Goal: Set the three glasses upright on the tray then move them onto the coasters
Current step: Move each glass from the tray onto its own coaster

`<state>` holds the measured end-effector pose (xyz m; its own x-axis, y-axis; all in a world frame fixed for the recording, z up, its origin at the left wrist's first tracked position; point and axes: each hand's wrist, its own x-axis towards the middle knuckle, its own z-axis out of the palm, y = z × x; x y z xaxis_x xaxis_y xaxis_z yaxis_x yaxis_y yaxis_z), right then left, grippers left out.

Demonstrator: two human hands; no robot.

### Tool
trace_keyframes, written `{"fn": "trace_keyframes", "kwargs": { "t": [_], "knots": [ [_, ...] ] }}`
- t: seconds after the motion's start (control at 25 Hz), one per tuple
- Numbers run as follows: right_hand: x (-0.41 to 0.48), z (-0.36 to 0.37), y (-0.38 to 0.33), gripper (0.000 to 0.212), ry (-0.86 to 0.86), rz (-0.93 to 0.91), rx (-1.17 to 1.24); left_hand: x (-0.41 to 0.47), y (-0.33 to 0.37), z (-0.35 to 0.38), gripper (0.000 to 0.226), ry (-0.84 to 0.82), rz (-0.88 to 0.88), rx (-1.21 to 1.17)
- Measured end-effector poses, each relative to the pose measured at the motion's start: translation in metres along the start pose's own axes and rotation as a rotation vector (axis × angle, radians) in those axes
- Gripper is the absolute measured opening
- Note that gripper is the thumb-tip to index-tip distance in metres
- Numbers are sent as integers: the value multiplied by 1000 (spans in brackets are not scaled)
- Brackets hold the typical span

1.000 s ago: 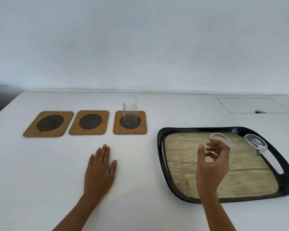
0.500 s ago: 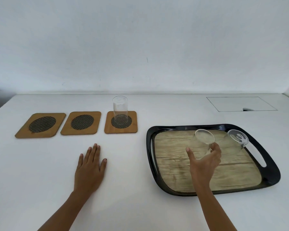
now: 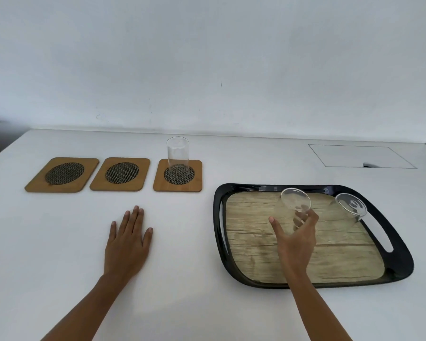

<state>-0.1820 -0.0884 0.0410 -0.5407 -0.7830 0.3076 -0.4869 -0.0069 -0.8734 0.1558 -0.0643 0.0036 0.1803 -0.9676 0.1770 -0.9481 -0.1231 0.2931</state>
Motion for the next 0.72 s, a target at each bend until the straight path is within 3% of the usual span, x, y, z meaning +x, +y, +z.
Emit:
{"fn": "trace_keyframes", "kwargs": {
  "t": [0.36,0.48,0.6,0.72],
  "knots": [
    [-39,45,-72,62,-101,-72,179,-2,-8,-4,78,-25,52,-51],
    [-58,81,-100,68,-159,-96,230,3,-24,-7,60,-45,77,-150],
    [-73,121,-128,69,-211,-103,316,17,-49,-14,58,-15,33,-266],
    [-84,164,-152,66,-293,-117,366,32,-83,-22,59,38,-24,-197]
  ]
}}
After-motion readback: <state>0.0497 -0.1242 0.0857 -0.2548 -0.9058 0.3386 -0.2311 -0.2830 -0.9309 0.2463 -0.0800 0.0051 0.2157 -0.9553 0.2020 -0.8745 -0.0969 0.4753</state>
